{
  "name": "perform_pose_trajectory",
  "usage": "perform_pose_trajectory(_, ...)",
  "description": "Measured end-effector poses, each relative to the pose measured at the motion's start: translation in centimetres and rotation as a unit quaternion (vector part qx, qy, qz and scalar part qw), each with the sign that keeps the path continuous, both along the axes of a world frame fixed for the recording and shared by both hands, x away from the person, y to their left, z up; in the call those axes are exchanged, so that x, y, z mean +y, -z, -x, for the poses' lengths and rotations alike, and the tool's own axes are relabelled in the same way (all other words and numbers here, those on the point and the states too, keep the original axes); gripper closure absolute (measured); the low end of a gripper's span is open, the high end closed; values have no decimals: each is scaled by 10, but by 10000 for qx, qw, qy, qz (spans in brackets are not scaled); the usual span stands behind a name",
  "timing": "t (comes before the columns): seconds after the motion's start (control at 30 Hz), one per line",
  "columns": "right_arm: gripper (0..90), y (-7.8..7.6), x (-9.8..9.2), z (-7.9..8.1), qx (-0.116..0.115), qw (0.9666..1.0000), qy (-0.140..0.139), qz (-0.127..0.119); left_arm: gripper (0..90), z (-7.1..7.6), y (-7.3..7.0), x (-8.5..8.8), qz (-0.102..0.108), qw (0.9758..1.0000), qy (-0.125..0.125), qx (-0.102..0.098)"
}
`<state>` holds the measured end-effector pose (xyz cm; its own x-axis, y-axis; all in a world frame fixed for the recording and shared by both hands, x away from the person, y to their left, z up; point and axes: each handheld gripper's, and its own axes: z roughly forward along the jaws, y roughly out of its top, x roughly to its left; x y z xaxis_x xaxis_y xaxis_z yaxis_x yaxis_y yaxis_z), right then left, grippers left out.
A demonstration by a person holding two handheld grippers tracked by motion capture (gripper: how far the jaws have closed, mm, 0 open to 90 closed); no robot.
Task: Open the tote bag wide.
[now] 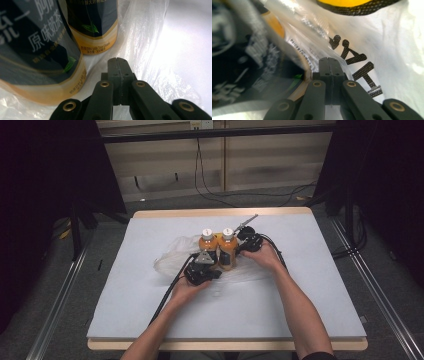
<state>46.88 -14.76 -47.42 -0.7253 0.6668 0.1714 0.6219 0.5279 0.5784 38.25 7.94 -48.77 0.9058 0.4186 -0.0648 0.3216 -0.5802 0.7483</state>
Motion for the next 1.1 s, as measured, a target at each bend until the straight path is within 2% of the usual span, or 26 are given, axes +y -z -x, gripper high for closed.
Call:
perform_pose_trajectory(0.17,900,0,0,-6,33,9999,157,20,900,6,-2,0,-133,9997,188,18)
perform_pose_trajectory(0.27,900,0,1,-12,14,9997,240,25,900,8,0,2,20,9996,250,113)
perform_pose_trajectory(0.3,900,1,2,-13,-1,9997,245,25,900,9,-1,3,-33,9995,295,126)
perform_pose_trajectory(0.37,900,0,3,-14,34,9996,288,12,900,11,-1,3,-10,9990,428,162)
perform_pose_trajectory(0.4,900,1,3,-15,5,9996,285,18,900,14,-1,2,23,9989,415,202)
perform_pose_trajectory(0.47,900,1,4,-17,14,9994,337,-5,900,18,-1,0,-70,9988,482,102)
perform_pose_trajectory(0.53,900,1,5,-19,16,9993,383,12,900,19,-3,0,-162,9983,550,116)
perform_pose_trajectory(0.57,900,1,6,-20,0,9992,402,24,900,19,-2,0,-66,9982,585,142)
perform_pose_trajectory(0.67,900,0,12,-24,-85,9986,507,157,900,20,-3,1,-147,9979,601,174)
perform_pose_trajectory(0.7,900,0,13,-25,-120,9984,527,178,900,20,-2,0,-67,9979,621,169)
perform_pose_trajectory(0.77,900,0,15,-28,-135,9981,571,207,900,21,-3,1,-135,9976,614,274)
perform_pose_trajectory(0.93,900,1,15,-32,-89,9975,683,125,900,22,-2,2,-19,9971,690,310)
perform_pose_trajectory(1.1,900,1,16,-35,-85,9966,809,132,900,25,-4,2,-139,9969,721,293)
